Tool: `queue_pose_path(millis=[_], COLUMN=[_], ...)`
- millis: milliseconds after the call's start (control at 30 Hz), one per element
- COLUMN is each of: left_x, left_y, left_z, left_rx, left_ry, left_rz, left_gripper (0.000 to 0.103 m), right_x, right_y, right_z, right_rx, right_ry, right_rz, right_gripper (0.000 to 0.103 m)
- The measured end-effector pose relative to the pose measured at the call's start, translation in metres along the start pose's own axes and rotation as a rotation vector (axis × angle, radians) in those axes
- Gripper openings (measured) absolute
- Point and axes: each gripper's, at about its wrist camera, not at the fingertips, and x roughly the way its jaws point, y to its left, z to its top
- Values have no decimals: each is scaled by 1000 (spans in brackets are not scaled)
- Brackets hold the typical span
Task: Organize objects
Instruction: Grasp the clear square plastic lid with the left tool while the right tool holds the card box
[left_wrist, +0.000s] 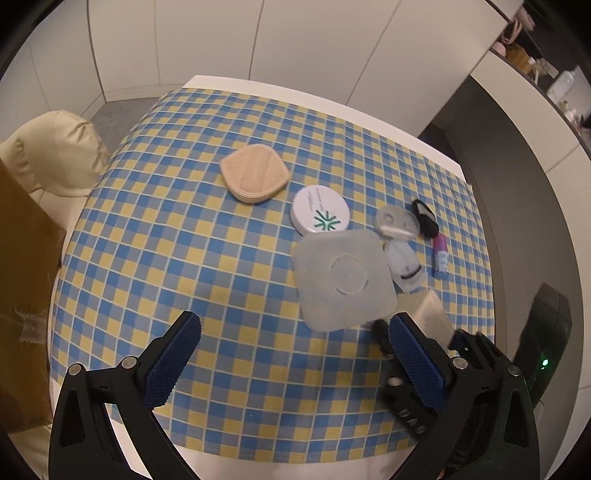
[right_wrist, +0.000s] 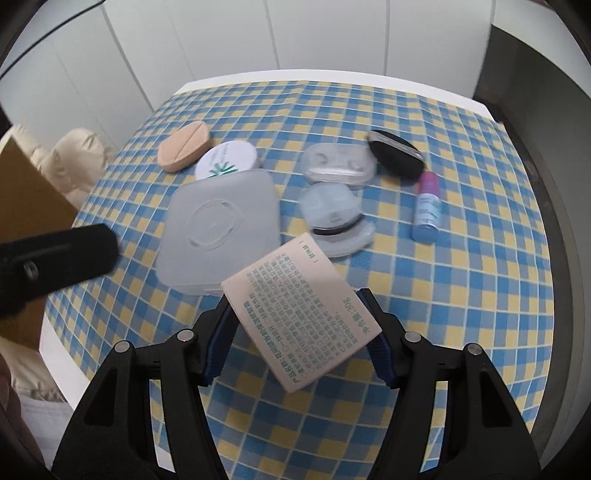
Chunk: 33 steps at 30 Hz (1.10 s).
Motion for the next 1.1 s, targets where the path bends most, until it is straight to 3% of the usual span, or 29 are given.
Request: queue_pose_path(millis=[133, 300, 667, 733, 833, 1100], left_x=[7, 33, 92, 95, 95, 78], left_y=[-3, -27, -53, -56, -59, -42], left_z=[4, 9, 30, 32, 30, 28], left_rx=[12, 22, -8, 11, 41, 54], left_ry=[18, 85, 170, 138, 107, 66], left_rz=[2, -62, 52, 94, 114, 155], left_gripper=[102, 102, 102, 102, 86, 86], right_x=[-3, -8, -11, -12, -14, -21], right_y=[-26, -63, -77, -78, -75, -67], right_z=[-6, -11, -11, -13, -13, -11], right_rx=[99, 206, 229, 228, 229, 220], right_ry=[-11, -26, -32, -32, -30, -30], right_rz=[-29, -55, -51, -47, -49, -71], right_gripper=[65, 65, 65, 65, 65, 65])
